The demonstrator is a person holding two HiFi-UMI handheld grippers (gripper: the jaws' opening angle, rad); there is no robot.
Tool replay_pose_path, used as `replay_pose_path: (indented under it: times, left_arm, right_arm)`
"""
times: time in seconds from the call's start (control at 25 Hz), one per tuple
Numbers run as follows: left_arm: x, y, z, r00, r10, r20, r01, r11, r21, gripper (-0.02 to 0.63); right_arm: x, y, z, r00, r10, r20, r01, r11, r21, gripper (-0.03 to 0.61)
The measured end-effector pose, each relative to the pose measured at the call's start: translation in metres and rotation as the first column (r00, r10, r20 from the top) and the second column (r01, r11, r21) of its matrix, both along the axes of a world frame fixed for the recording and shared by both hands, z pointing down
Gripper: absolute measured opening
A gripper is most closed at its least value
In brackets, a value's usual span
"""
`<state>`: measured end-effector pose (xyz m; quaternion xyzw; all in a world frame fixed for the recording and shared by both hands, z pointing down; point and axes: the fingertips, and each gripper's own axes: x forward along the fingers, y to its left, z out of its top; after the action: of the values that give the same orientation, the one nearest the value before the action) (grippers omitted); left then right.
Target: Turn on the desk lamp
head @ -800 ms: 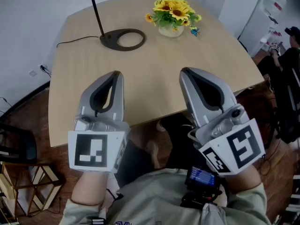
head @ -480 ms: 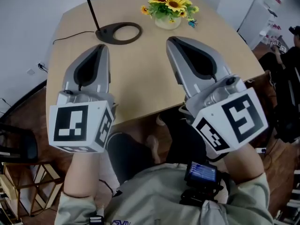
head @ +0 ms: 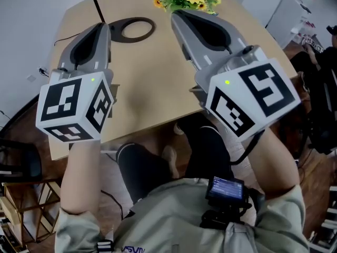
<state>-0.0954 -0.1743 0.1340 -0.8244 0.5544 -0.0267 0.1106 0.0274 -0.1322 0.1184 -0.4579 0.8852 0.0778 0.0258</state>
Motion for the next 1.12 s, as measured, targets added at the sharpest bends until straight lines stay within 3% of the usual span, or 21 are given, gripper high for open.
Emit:
replay_pose_path:
  times: [0.24, 0.64, 1.12]
  left_arm:
    - [-0.001, -0.021, 0.004, 1.0, -0.006, 0.01, 0.006, 1.0, -0.024, -0.002]
    - [-0.007, -0.052, 0.014, 0.999, -0.03, -0.037, 0.027, 0.996, -0.085, -0.002]
    - [-0.007, -0.073, 0.056, 0.999, -0.04, -0.011, 0.038, 0.987, -0.157, -0.002]
  right_arm:
    - [-0.004, -0.02, 0.001, 1.0, -0.001, -0.005, 0.001, 1.0, 0.001, 0.0]
    - [-0.011, -0.056, 0.006, 1.0, 0.004, 0.0, -0.004, 1.0, -0.011, -0.002]
    - [-0.026, -0.072, 0.04, 0.999, -0.015, -0.036, 0.014, 0.999, -0.051, 0.0]
